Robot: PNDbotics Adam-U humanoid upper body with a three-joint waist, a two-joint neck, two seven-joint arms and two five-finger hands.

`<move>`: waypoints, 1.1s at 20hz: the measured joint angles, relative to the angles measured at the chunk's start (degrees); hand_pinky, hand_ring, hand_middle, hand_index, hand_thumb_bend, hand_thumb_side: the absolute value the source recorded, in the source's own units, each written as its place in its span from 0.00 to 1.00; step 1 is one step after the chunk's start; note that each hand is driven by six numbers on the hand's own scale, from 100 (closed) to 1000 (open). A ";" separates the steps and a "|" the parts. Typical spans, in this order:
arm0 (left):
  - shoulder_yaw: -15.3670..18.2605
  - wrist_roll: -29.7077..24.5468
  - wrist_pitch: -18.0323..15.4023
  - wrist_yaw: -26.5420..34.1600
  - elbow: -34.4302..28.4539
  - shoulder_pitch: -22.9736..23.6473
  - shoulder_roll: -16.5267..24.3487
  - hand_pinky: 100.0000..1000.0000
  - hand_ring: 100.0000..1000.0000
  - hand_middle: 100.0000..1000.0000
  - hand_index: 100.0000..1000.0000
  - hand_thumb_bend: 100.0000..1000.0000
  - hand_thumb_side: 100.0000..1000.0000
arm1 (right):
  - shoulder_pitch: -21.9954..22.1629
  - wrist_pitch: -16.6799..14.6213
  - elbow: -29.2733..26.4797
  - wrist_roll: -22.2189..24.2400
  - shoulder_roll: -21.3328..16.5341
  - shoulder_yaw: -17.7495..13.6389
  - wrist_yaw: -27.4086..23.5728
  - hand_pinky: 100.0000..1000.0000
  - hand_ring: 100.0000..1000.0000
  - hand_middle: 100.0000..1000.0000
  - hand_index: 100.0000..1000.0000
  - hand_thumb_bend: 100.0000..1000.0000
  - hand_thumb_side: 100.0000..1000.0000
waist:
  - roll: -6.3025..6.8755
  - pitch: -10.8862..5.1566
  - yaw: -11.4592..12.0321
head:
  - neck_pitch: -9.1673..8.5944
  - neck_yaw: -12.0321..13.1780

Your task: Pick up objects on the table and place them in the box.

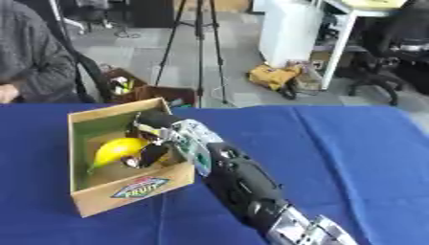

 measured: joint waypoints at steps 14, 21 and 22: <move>0.03 0.27 -0.03 -0.07 0.00 0.04 0.09 0.61 0.63 0.47 0.68 0.51 0.95 | -0.79 0.27 -4.71 -4.43 -0.99 -3.29 -5.29 0.94 0.93 0.96 0.96 0.75 0.53 | -0.13 -0.08 -2.59 | -0.03 1.11; 1.47 1.89 -0.23 -0.56 0.05 1.35 0.95 0.61 0.65 0.49 0.68 0.48 0.95 | 1.68 1.42 -13.10 -10.35 -4.27 -7.61 -11.21 0.69 0.69 0.75 0.85 0.50 0.73 | 0.41 -1.31 -8.67 | 0.14 4.85; 1.84 2.32 -0.31 -0.60 0.05 1.54 1.06 0.61 0.65 0.49 0.68 0.52 0.94 | 3.07 0.97 -14.36 -11.22 -4.73 -8.28 -12.03 0.69 0.69 0.75 0.85 0.33 0.62 | 0.61 -1.39 -9.52 | 0.26 5.73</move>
